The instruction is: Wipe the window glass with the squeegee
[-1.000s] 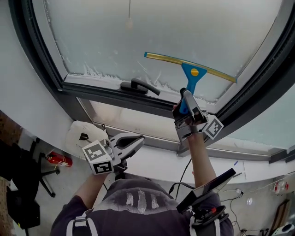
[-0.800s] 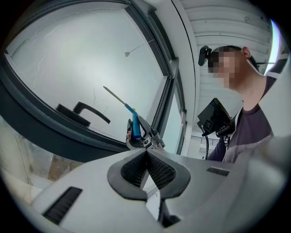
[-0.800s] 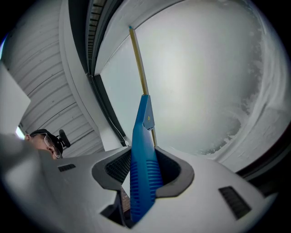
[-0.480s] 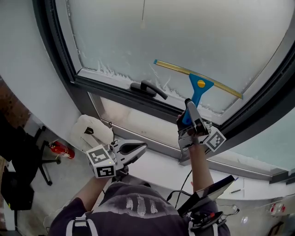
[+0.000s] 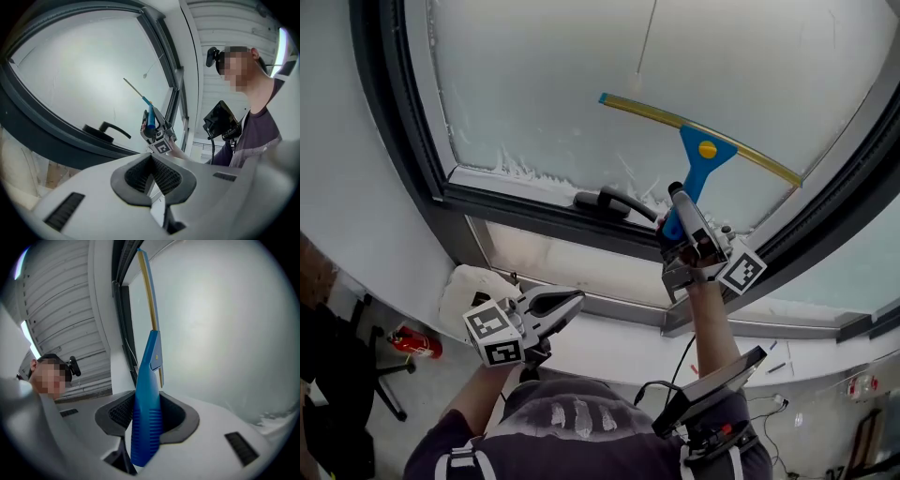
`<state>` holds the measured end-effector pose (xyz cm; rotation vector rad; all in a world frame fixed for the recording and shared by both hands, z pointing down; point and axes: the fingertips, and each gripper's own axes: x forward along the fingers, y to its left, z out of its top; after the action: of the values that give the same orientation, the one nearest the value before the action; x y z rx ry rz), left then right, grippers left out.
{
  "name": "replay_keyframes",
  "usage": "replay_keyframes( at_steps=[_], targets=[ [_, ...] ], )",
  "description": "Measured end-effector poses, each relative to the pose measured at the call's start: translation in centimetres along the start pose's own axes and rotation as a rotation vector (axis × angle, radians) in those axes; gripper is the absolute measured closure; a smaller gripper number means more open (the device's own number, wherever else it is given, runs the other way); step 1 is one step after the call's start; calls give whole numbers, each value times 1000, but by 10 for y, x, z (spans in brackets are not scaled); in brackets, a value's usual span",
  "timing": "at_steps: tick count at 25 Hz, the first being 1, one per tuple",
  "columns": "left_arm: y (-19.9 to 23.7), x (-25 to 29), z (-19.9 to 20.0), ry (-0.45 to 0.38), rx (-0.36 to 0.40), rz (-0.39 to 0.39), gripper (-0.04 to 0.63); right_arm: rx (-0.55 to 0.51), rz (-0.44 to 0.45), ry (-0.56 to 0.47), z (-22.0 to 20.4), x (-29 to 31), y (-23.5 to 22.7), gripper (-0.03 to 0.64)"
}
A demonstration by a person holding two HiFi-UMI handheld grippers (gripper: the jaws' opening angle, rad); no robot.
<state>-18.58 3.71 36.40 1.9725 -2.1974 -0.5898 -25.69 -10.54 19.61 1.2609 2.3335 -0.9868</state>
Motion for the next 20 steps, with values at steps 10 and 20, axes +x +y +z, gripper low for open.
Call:
replay_keyframes(
  at_steps=[10, 20],
  targets=[
    [49, -76, 60, -12, 50, -123, 589, -130, 33, -7, 4, 131, 17, 477],
    [60, -83, 85, -41, 75, -160, 590, -159, 143, 38, 38, 211, 35, 477]
  ],
)
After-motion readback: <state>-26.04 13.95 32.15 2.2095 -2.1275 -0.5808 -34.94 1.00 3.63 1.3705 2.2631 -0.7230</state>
